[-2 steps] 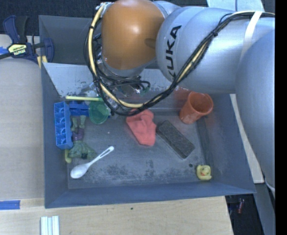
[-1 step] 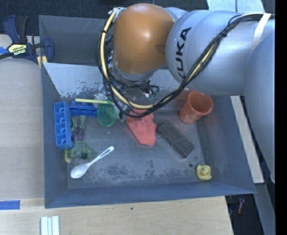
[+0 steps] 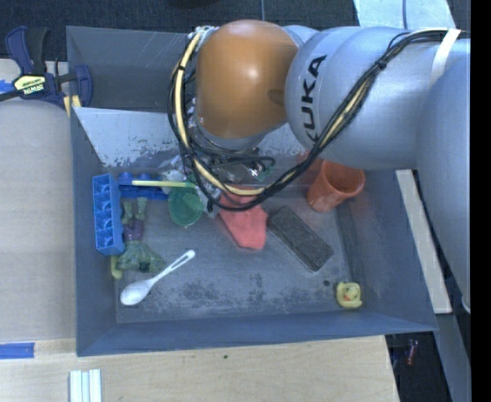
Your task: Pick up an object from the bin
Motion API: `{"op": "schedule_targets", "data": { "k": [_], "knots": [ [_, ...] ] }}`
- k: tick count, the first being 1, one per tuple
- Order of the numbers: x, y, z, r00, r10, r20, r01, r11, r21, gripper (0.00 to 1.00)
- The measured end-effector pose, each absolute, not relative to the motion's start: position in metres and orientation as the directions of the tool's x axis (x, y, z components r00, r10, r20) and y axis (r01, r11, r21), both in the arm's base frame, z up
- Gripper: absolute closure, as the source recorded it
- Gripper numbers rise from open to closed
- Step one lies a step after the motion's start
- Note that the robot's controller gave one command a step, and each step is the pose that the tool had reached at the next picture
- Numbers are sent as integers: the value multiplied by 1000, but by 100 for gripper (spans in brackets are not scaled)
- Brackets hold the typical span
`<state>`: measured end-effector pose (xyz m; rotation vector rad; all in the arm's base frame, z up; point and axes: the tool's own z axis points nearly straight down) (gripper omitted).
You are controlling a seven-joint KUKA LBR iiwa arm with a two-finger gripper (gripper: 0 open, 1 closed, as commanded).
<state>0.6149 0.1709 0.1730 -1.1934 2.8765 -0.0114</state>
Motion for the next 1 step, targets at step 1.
{"op": "schedule_targets", "data": {
  "k": [1],
  "knots": [
    [626,145,209,-678,-734,-26,-734,679,-20,100]
  ]
}}
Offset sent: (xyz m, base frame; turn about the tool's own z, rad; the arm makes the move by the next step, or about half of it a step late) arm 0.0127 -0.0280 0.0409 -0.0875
